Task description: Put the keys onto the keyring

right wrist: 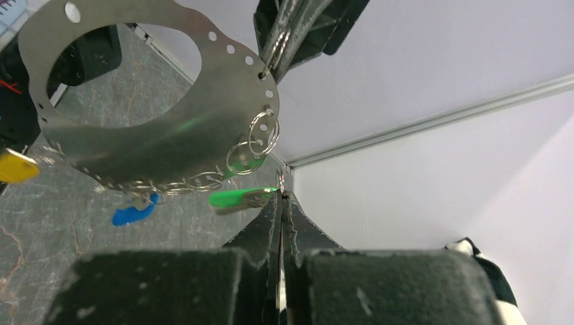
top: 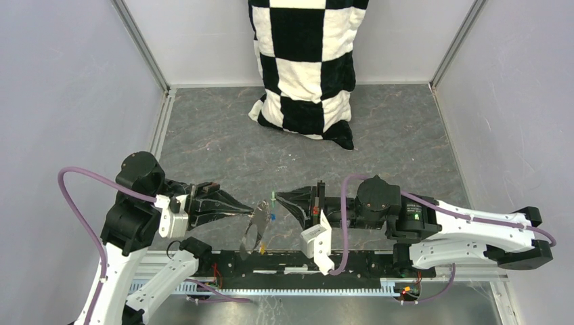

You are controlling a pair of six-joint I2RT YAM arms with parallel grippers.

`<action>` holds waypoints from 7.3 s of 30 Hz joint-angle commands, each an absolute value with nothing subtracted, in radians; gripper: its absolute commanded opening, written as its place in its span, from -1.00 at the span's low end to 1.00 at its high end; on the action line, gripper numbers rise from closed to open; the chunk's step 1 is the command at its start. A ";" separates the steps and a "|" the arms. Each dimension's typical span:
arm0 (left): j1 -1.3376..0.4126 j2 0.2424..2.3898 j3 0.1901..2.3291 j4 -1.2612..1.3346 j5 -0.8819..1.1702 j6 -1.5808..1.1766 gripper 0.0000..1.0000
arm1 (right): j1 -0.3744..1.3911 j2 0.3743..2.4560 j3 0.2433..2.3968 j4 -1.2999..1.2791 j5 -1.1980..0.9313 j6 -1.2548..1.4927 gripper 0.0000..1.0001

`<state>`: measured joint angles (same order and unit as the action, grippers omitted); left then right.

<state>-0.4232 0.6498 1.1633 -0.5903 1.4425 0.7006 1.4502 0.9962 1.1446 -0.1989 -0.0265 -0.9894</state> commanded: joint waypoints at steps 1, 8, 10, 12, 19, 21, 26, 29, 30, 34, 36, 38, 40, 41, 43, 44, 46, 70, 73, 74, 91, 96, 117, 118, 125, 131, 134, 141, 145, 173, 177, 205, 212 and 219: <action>-0.427 0.652 1.156 -0.556 1.453 0.659 -0.95 | 1.450 1.003 1.211 -0.181 -0.098 -0.993 -1.00; -0.427 0.656 1.141 -0.557 1.448 0.649 -0.96 | 1.450 1.009 1.229 -0.190 -0.138 -0.986 -1.00; -0.427 0.662 1.142 -0.557 1.450 0.647 -0.96 | 1.450 1.007 1.226 -0.185 -0.146 -0.983 -1.00; -0.426 0.667 1.146 -0.557 1.451 0.646 -0.95 | 1.449 1.008 1.219 -0.183 -0.152 -0.984 -1.00; -0.428 0.671 1.144 -0.557 1.450 0.642 -0.96 | 1.450 1.020 1.214 -0.187 -0.175 -0.990 -1.00; -0.427 0.672 1.144 -0.557 1.450 0.640 -0.95 | 1.449 1.020 1.215 -0.188 -0.182 -0.988 -0.99; -0.427 0.673 1.144 -0.557 1.448 0.642 -0.95 | 1.450 1.022 1.211 -0.184 -0.197 -0.975 -1.00; -0.427 0.675 1.146 -0.557 1.448 0.641 -0.96 | 1.449 1.022 1.208 -0.178 -0.203 -0.969 -1.00; -0.426 0.675 1.146 -0.557 1.448 0.641 -0.96 | 1.450 1.022 1.206 -0.176 -0.205 -0.968 -1.00; -0.428 0.672 1.146 -0.558 1.444 0.642 -0.95 | 1.450 1.029 1.206 -0.169 -0.223 -0.961 -1.00; -0.427 0.670 1.144 -0.556 1.442 0.643 -0.96 | 1.449 1.034 1.210 -0.171 -0.232 -0.960 -1.00; -0.426 0.669 1.142 -0.558 1.441 0.643 -0.96 | 1.450 1.038 1.213 -0.172 -0.241 -0.959 -1.00; -0.427 0.667 1.140 -0.556 1.440 0.645 -0.96 | 1.450 1.042 1.215 -0.172 -0.246 -0.959 -1.00; -0.427 0.665 1.138 -0.557 1.440 0.648 -0.96 | 1.450 1.043 1.215 -0.171 -0.248 -0.959 -1.00; -0.427 0.663 1.135 -0.556 1.440 0.653 -0.96 | 1.450 1.045 1.215 -0.169 -0.253 -0.958 -1.00; -0.426 0.661 1.133 -0.556 1.439 0.653 -0.95 | 1.449 1.044 1.214 -0.167 -0.255 -0.957 -1.00; -0.427 0.657 1.128 -0.555 1.438 0.657 -0.96 | 1.450 1.044 1.214 -0.160 -0.256 -0.956 -0.99; -0.426 0.632 1.103 -0.551 1.401 0.730 -0.96 | 1.451 1.036 1.213 -0.142 -0.291 -0.935 -1.00; -0.427 0.632 1.101 -0.552 1.401 0.729 -0.96 | 1.452 1.035 1.213 -0.138 -0.295 -0.934 -0.99; -0.427 0.631 1.101 -0.552 1.399 0.729 -0.95 | 1.450 1.035 1.213 -0.137 -0.296 -0.933 -1.00; -0.427 0.627 1.091 -0.551 1.399 0.726 -0.96 | 1.451 1.033 1.215 -0.115 -0.307 -0.925 -1.00; -0.427 0.627 1.088 -0.551 1.398 0.726 -0.96 | 1.451 1.034 1.215 -0.113 -0.308 -0.923 -1.00; -0.427 0.621 1.075 -0.550 1.405 0.738 -0.95 | 1.451 1.078 1.232 -0.095 -0.272 -0.919 -1.00; -0.427 0.620 1.075 -0.550 1.406 0.738 -0.95 | 1.450 1.081 1.233 -0.092 -0.268 -0.917 -1.00; -0.428 0.611 1.067 -0.550 1.407 0.738 -0.96 | 1.451 1.079 1.217 -0.050 -0.247 -0.910 -1.00; -0.427 0.611 1.066 -0.549 1.411 0.735 -0.96 | 1.451 1.068 1.206 -0.049 -0.228 -0.903 -0.99; -0.427 0.610 1.066 -0.550 1.413 0.733 -0.95 | 1.451 1.057 1.203 -0.067 -0.207 -0.908 -1.00; -0.427 0.617 1.074 -0.552 1.402 0.722 -0.95 | 1.449 0.976 1.168 -0.095 -0.167 -0.891 -1.00; -0.427 0.614 1.072 -0.552 1.418 0.713 -0.96 | 1.449 0.963 1.180 -0.141 -0.159 -0.891 -1.00; -0.427 0.601 1.082 -0.552 1.443 0.689 -0.96 | 1.356 1.034 1.295 -0.362 -0.391 -0.988 -1.00; -0.427 0.602 1.081 -0.553 1.445 0.685 -0.96 | 1.356 1.054 1.303 -0.371 -0.430 -0.986 -1.00; -0.428 0.579 1.105 -0.549 1.427 1.006 -0.96 | 1.357 0.973 1.189 -0.181 -0.373 -0.900 -0.99; -0.427 0.599 1.169 -0.445 1.569 0.777 -0.96 | 1.355 0.888 1.099 -0.107 -0.353 -0.890 -1.00; -0.426 0.610 1.191 -0.443 1.608 0.737 -0.96 | 1.356 0.883 1.066 -0.043 -0.426 -0.874 -0.99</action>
<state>-0.4232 0.5930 1.1576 -0.4915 1.5303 0.7990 1.3590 0.8810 1.0683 -0.1234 -0.3786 -0.8948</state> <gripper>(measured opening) 0.023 0.006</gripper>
